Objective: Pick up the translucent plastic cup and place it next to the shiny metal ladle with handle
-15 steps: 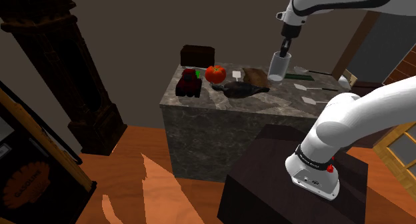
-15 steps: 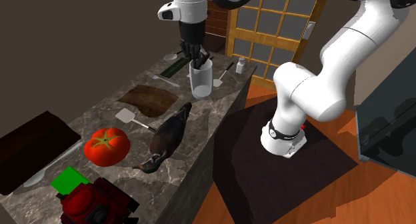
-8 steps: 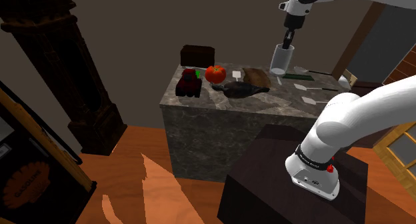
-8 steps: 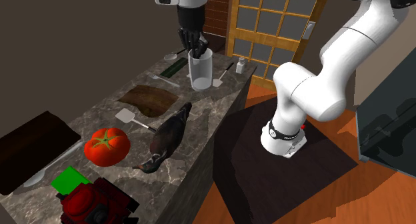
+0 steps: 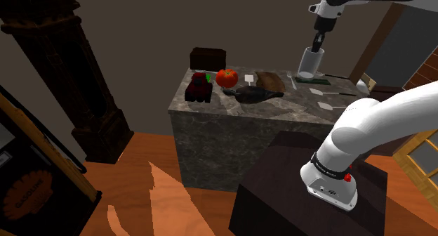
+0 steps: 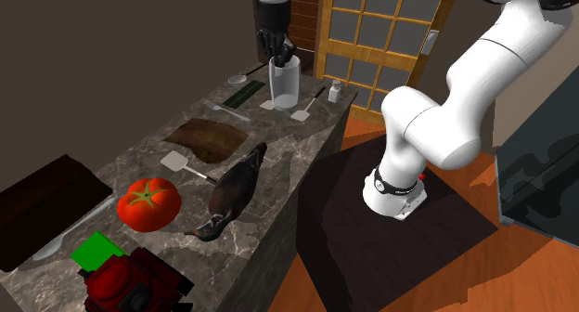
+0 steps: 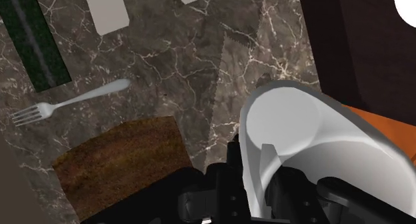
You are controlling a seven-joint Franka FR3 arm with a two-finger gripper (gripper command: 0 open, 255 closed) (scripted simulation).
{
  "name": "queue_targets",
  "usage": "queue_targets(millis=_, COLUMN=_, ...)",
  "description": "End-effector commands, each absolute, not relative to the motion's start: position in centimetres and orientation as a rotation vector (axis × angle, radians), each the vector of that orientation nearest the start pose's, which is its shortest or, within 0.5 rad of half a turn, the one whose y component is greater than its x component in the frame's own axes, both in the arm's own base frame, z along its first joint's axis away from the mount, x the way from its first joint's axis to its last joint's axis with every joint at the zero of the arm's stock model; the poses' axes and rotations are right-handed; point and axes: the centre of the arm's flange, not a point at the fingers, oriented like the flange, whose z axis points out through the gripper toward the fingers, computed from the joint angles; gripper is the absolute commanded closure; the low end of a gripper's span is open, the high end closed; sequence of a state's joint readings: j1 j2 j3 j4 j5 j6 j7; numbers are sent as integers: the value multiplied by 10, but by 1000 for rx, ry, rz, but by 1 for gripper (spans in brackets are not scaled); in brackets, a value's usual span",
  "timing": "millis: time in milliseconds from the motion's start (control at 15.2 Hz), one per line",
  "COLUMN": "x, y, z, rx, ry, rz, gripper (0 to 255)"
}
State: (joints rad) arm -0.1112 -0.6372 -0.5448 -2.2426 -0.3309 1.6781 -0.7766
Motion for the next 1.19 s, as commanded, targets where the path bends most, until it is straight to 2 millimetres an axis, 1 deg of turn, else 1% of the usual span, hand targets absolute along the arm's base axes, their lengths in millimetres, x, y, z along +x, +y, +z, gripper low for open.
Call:
queue_targets(millis=0, x=249, y=-314, z=558, rx=-3133, ry=-391, rz=9, gripper=255)
queue_targets(millis=1122, x=125, y=-497, z=522, rx=-3133, ry=-391, rz=9, gripper=255)
